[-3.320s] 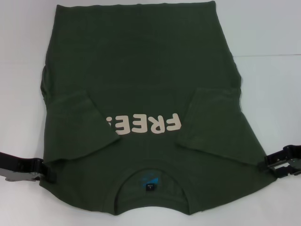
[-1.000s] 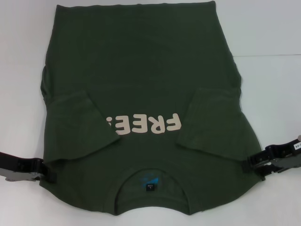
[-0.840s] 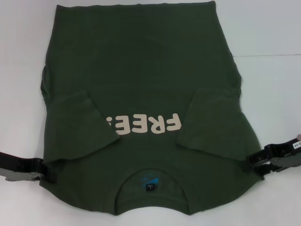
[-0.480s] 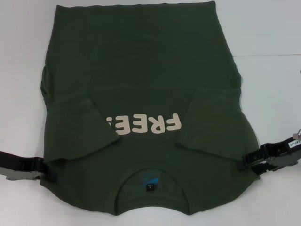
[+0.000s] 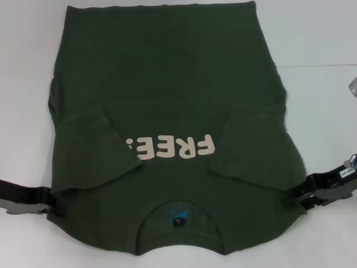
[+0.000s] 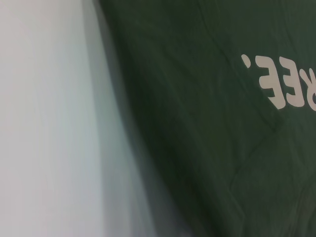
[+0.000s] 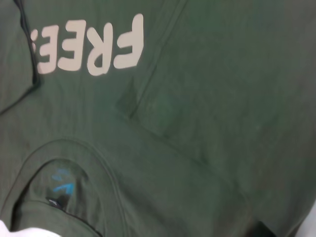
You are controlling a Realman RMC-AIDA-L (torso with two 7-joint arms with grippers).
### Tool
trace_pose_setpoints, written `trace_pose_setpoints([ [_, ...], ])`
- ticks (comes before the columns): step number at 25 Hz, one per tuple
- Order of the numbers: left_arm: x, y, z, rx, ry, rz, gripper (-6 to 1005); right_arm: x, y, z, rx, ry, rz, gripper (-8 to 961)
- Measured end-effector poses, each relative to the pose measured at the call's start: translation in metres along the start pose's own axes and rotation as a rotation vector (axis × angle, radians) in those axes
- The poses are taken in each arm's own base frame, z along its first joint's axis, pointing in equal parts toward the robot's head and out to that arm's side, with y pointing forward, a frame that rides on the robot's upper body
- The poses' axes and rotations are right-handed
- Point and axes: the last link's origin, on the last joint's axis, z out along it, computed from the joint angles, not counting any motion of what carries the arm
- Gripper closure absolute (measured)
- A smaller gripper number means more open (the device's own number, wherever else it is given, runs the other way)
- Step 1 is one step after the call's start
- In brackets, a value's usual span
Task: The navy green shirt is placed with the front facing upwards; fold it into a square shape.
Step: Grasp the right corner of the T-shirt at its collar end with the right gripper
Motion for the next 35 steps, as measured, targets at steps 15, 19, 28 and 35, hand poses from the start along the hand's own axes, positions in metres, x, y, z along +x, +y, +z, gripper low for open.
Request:
trace_pose_setpoints([
  [15,-0.001,-0.001,0.000,-0.003,-0.001,0.003,970,-0.006,0.008,0.002,0.034,0.034,-0.025,534],
  [19,-0.001,-0.001,0.000,-0.003,-0.001,0.003,970,-0.007,0.009,0.002,0.037,0.038,-0.028,564],
  [28,-0.001,-0.001,0.000,-0.003,-0.001,0.005,970,-0.005,0.009,0.005,0.078,0.068,-0.037,633],
  [35,-0.001,-0.001,0.000,-0.005,0.001,0.005,971,-0.006,0.011,0.006,0.084,0.071,-0.055,687],
])
